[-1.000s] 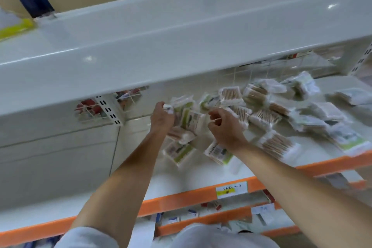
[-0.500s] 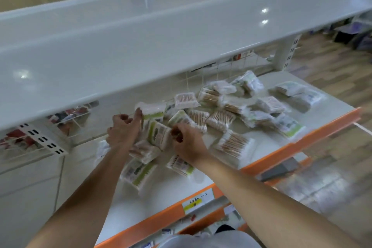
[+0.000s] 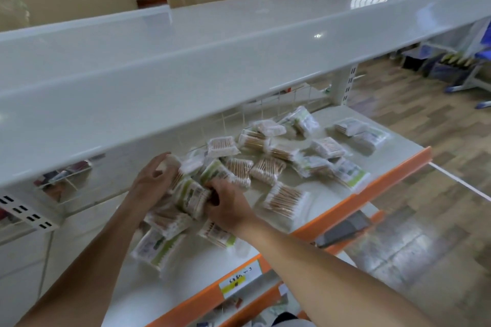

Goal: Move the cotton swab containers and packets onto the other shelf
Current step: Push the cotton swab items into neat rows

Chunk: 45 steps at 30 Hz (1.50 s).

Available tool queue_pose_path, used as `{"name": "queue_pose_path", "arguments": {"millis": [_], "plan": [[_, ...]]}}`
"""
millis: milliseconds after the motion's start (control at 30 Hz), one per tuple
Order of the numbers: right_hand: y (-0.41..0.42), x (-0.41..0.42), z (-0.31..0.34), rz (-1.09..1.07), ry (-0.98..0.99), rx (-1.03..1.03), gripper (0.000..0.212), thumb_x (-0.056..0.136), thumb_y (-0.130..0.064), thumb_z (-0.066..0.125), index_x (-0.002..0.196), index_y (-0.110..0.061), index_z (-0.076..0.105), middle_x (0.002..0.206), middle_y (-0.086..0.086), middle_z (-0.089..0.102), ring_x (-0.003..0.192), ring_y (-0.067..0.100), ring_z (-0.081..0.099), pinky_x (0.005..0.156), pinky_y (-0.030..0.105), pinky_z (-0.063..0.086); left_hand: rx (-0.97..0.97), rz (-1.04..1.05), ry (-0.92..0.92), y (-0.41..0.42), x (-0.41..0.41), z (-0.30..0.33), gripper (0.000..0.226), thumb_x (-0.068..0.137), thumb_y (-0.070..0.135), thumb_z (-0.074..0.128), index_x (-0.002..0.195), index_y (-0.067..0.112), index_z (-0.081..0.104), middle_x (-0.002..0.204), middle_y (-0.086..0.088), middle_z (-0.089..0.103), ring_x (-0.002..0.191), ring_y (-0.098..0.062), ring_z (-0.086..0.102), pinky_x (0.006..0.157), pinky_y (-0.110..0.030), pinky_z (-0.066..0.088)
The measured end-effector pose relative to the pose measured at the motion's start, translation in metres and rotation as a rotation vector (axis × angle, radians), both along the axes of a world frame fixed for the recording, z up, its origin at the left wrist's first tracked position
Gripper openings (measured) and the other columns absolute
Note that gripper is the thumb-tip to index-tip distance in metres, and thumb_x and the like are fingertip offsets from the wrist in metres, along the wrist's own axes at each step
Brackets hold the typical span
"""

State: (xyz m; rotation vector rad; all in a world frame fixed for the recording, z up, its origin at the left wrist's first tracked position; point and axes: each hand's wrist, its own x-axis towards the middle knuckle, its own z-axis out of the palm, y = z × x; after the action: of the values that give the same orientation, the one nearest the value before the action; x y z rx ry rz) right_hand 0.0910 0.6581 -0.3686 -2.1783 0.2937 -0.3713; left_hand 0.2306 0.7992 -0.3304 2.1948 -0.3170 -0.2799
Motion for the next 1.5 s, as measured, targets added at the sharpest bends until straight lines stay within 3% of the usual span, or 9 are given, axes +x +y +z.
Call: {"name": "queue_pose_path", "arguments": {"millis": [167,300,467,700,867,967,1133,1267,1500], "plan": [[0.002,-0.004,0.001,0.017,-0.015,-0.020,0.018,0.081,-0.003,0.058,0.098,-0.004,0.065,0.099,0.013,0.065,0.091,0.027,0.060,0.080,0.039,0.051,0.021,0.048,0.001,-0.007,0.005,0.001,0.052,0.065,0.084,0.059,0.104,0.051,0.056,0.103,0.007,0.068,0.089,-0.014,0.065,0.084,-0.038,0.055],[0.004,-0.007,0.001,0.032,-0.022,-0.027,0.018,0.081,-0.004,0.060,0.099,-0.003,0.065,0.100,0.015,0.064,0.091,0.029,0.059,0.080,0.038,0.049,-0.064,0.121,0.100,-0.009,0.009,0.006,0.051,0.053,0.069,0.070,0.097,0.044,0.061,0.109,0.002,0.066,0.089,-0.021,0.068,0.081,-0.041,0.060],[0.000,-0.010,0.008,0.067,0.018,0.034,0.015,0.083,-0.007,0.063,0.098,-0.005,0.066,0.097,0.009,0.064,0.088,0.023,0.058,0.073,0.027,0.042,-0.151,0.210,0.055,-0.007,0.002,0.011,0.049,0.063,0.048,0.071,0.109,0.042,0.057,0.105,0.000,0.066,0.088,-0.019,0.068,0.064,-0.031,0.057],[-0.015,-0.019,0.017,0.053,0.067,0.109,0.033,0.087,-0.009,0.060,0.117,-0.020,0.070,0.104,-0.007,0.068,0.085,0.006,0.061,0.072,0.014,0.046,-0.235,0.290,-0.106,0.004,-0.014,0.033,0.049,0.067,0.054,0.064,0.112,0.039,0.050,0.109,0.002,0.065,0.090,-0.016,0.064,0.076,-0.039,0.057],[-0.026,-0.028,0.017,-0.015,0.050,0.122,0.038,0.088,-0.008,0.059,0.120,-0.025,0.069,0.116,-0.008,0.067,0.097,0.010,0.064,0.086,0.027,0.054,-0.357,0.313,-0.175,0.007,-0.022,0.044,0.046,0.075,0.048,0.072,0.117,0.029,0.063,0.105,0.000,0.068,0.101,-0.029,0.068,0.082,-0.040,0.054],[-0.037,-0.026,0.020,-0.092,-0.011,0.027,0.029,0.090,-0.011,0.063,0.115,-0.024,0.069,0.110,-0.004,0.061,0.093,0.012,0.061,0.084,0.029,0.053,-0.443,0.384,-0.140,0.006,-0.026,0.047,0.041,0.071,0.046,0.083,0.101,0.024,0.066,0.095,0.007,0.071,0.094,-0.019,0.071,0.088,-0.045,0.059],[-0.062,-0.017,0.024,-0.205,-0.030,-0.016,0.035,0.087,-0.011,0.063,0.122,-0.017,0.065,0.119,0.003,0.055,0.100,0.013,0.055,0.087,0.025,0.044,-0.404,0.449,-0.060,0.009,-0.044,0.031,0.050,0.069,0.059,0.081,0.096,0.019,0.067,0.095,-0.004,0.074,0.080,-0.017,0.070,0.068,-0.032,0.058],[-0.069,-0.007,0.027,-0.170,-0.018,-0.045,0.036,0.087,-0.011,0.064,0.123,-0.016,0.067,0.124,0.005,0.055,0.105,0.021,0.058,0.086,0.021,0.037,-0.528,0.528,0.025,0.019,-0.060,0.024,0.045,0.069,0.064,0.078,0.090,0.025,0.068,0.095,0.000,0.073,0.091,-0.021,0.071,0.085,-0.048,0.060],[-0.064,0.002,0.025,-0.174,0.024,-0.093,0.033,0.085,-0.014,0.064,0.117,-0.019,0.068,0.125,0.006,0.057,0.112,0.025,0.057,0.088,0.025,0.037,-0.595,0.664,0.023,0.065,-0.063,0.046,0.066,0.054,0.076,0.076,0.102,0.032,0.067,0.109,0.001,0.070,0.098,-0.019,0.067,0.091,-0.043,0.056]]}}
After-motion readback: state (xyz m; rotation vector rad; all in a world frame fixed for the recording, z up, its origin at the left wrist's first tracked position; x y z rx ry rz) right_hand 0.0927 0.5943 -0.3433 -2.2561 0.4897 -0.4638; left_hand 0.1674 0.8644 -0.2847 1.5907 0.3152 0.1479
